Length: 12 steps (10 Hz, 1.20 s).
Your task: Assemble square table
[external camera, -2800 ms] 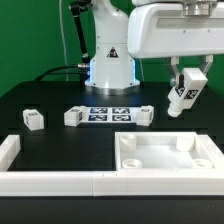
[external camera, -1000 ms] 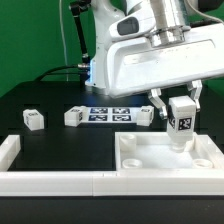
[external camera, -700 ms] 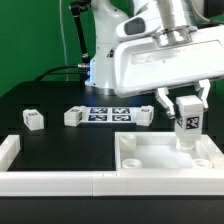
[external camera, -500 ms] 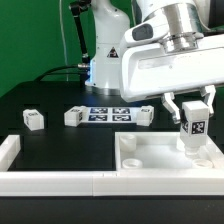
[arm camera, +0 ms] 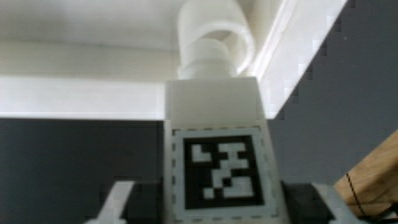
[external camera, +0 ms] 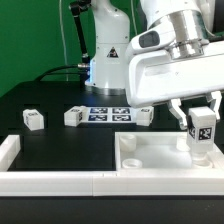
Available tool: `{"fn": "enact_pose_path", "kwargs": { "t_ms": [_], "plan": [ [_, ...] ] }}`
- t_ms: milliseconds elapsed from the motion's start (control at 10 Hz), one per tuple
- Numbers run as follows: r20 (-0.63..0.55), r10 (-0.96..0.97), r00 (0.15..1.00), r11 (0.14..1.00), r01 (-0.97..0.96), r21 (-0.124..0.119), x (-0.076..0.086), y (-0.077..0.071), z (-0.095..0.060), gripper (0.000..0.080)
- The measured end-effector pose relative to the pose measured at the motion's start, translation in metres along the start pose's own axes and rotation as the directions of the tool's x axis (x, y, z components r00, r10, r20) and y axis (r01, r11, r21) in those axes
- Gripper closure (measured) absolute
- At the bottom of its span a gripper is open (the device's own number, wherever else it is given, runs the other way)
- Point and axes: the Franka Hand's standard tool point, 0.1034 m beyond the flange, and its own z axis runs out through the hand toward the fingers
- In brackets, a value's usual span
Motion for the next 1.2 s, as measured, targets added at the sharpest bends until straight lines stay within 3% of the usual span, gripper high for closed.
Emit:
{"fn": "enact_pose_path", "kwargs": {
  "t_ms": [500, 800, 1000, 1200],
  "plan": [
    [0.009, 0.000, 1.000, 1.000, 0.000, 0.002, -0.014, -0.005, 0.012, 0.0509],
    [-0.051, -0.004, 0.999, 1.000, 0.003, -0.025, -0.013, -0.005, 0.016, 0.0509],
    [-0.045, -0.007, 0.999, 1.000, 0.006, -0.024, -0.014, -0.005, 0.016, 0.0509],
    [-0.042, -0.007, 0.999, 1.000, 0.006, -0.023, -0.014, -0.005, 0.017, 0.0270]
  ]
}}
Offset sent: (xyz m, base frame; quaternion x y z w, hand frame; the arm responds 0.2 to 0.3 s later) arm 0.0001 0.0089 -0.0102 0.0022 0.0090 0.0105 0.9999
